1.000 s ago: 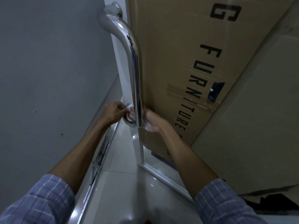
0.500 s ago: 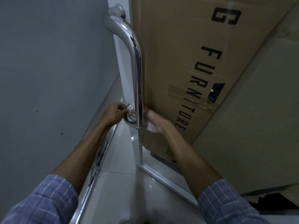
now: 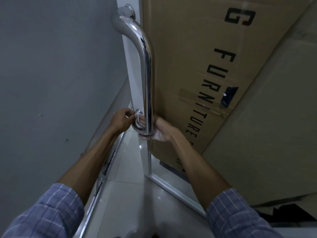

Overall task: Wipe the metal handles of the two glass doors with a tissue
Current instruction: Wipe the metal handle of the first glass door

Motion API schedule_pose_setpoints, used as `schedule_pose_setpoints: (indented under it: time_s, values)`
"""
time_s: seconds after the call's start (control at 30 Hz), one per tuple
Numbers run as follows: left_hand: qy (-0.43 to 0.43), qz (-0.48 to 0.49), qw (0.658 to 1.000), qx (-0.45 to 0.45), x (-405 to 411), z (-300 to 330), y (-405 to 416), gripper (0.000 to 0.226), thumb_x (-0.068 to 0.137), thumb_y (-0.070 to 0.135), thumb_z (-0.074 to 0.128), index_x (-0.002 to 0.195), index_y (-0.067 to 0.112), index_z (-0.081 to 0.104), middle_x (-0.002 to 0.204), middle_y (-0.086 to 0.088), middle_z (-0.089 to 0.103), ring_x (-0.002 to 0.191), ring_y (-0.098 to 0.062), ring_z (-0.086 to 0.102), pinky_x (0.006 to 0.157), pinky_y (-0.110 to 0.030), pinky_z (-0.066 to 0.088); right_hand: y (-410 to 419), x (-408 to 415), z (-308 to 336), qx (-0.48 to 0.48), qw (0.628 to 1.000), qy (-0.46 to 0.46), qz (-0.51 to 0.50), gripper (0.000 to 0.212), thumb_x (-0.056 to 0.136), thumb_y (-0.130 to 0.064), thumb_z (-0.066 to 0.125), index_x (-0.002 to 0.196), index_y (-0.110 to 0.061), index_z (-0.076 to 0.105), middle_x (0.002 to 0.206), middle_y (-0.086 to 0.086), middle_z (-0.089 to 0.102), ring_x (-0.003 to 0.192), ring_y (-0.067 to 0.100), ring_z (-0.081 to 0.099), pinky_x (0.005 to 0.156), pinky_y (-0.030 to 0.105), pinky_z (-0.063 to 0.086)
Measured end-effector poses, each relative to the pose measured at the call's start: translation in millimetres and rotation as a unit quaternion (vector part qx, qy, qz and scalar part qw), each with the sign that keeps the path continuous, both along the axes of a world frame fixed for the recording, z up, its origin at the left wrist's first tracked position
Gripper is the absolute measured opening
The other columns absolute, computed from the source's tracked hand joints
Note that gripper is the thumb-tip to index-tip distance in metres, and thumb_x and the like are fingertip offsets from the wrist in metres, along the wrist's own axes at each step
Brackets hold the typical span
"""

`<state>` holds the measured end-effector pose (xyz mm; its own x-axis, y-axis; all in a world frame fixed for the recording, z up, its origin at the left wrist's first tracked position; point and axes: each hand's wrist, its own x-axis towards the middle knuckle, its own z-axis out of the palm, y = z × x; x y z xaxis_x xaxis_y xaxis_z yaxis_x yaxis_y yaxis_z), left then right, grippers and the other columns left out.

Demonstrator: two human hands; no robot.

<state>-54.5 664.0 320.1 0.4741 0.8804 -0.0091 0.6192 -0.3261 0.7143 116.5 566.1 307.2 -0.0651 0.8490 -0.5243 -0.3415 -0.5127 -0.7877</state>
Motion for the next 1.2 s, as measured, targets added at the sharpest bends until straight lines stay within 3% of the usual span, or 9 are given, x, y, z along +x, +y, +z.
schedule_pose_setpoints:
  time_s: [0.27, 0.43, 0.57, 0.7, 0.8, 0.97, 1.07, 1.13, 1.2]
  values:
    - [-0.008, 0.003, 1.000, -0.018, -3, -3, 0, 0.020, 0.103, 0.028, 0.062, 0.114, 0.015, 0.073, 0.106, -0.003, 0.070, 0.103, -0.025, 0.066, 0.096, -0.046, 0.055, -6, 0, 11, 0.004, 0.997, -0.065, 0.037, 0.055, 0.106, -0.053, 0.050, 0.142, -0.012, 0.059, 0.138, 0.019, 0.064, 0.124, 0.038, 0.064, 0.105, 0.059, 0.053]
    - [-0.020, 0.000, 1.000, -0.013, -3, -6, 0, 0.018, 0.103, 0.032, 0.062, 0.106, 0.017, 0.072, 0.100, -0.001, 0.070, 0.097, -0.024, 0.066, 0.094, -0.049, 0.056, -13, 12, 15, -0.003, 0.991, -0.105, 0.079, 0.067, 0.108, -0.063, 0.031, 0.143, -0.012, 0.057, 0.134, 0.022, 0.066, 0.112, 0.036, 0.072, 0.078, 0.042, 0.064]
    - [-0.030, 0.008, 1.000, -0.004, 0, -4, -6, 0.019, 0.104, 0.028, 0.061, 0.106, 0.013, 0.070, 0.099, -0.005, 0.070, 0.096, -0.026, 0.066, 0.091, -0.046, 0.055, -18, 11, 21, -0.012, 0.987, -0.141, 0.080, 0.070, 0.108, -0.063, 0.028, 0.142, -0.011, 0.059, 0.130, 0.023, 0.068, 0.108, 0.035, 0.074, 0.089, 0.046, 0.063]
    - [-0.022, 0.007, 1.000, 0.004, 1, -2, -10, 0.019, 0.105, 0.028, 0.058, 0.108, 0.012, 0.068, 0.102, -0.007, 0.068, 0.097, -0.027, 0.064, 0.090, -0.047, 0.055, -26, 9, 33, -0.009, 0.978, -0.196, 0.070, 0.065, 0.110, -0.056, 0.022, 0.138, -0.008, 0.057, 0.128, 0.022, 0.068, 0.098, 0.027, 0.074, 0.084, 0.043, 0.062]
    - [-0.012, 0.010, 1.000, 0.007, 2, 1, -13, 0.020, 0.106, 0.029, 0.057, 0.110, 0.012, 0.066, 0.104, -0.009, 0.067, 0.099, -0.028, 0.063, 0.090, -0.048, 0.055, -30, 3, 38, -0.013, 0.962, -0.261, 0.076, 0.063, 0.112, -0.052, 0.023, 0.130, -0.006, 0.061, 0.111, 0.017, 0.073, 0.084, 0.019, 0.074, 0.081, 0.038, 0.063]
    - [-0.019, 0.016, 1.000, 0.011, 3, 3, -17, 0.023, 0.106, 0.029, 0.057, 0.112, 0.010, 0.067, 0.106, -0.010, 0.067, 0.101, -0.028, 0.062, 0.089, -0.044, 0.052, -46, 13, 42, 0.023, 0.954, -0.293, 0.067, 0.073, 0.108, -0.061, 0.017, 0.145, -0.011, 0.054, 0.140, 0.015, 0.064, 0.097, 0.023, 0.077, 0.070, 0.030, 0.062]
    - [-0.028, 0.017, 0.999, 0.006, 3, 3, -17, 0.024, 0.106, 0.031, 0.057, 0.111, 0.010, 0.067, 0.106, -0.010, 0.067, 0.101, -0.028, 0.062, 0.087, -0.042, 0.050, -41, 7, 39, 0.029, 0.945, -0.324, 0.040, 0.085, 0.106, -0.066, 0.016, 0.125, -0.001, 0.068, 0.115, 0.029, 0.072, 0.091, 0.039, 0.073, 0.082, 0.040, 0.059]
    - [-0.031, 0.020, 0.999, 0.003, 3, 3, -18, 0.025, 0.106, 0.032, 0.057, 0.111, 0.009, 0.068, 0.106, -0.010, 0.068, 0.101, -0.028, 0.063, 0.088, -0.043, 0.051, -41, 4, 36, 0.024, 0.928, -0.369, 0.038, 0.091, 0.102, -0.073, 0.012, 0.099, -0.004, 0.071, 0.088, 0.024, 0.072, 0.077, 0.035, 0.065, 0.095, 0.049, 0.058]
    - [-0.033, 0.019, 0.999, 0.004, 3, 2, -20, 0.026, 0.107, 0.033, 0.056, 0.111, 0.010, 0.067, 0.106, -0.009, 0.067, 0.102, -0.028, 0.063, 0.088, -0.043, 0.052, -43, 2, 34, 0.017, 0.920, -0.390, 0.031, 0.091, 0.102, -0.073, 0.011, 0.102, -0.006, 0.073, 0.098, 0.022, 0.075, 0.091, 0.038, 0.071, 0.103, 0.054, 0.052]
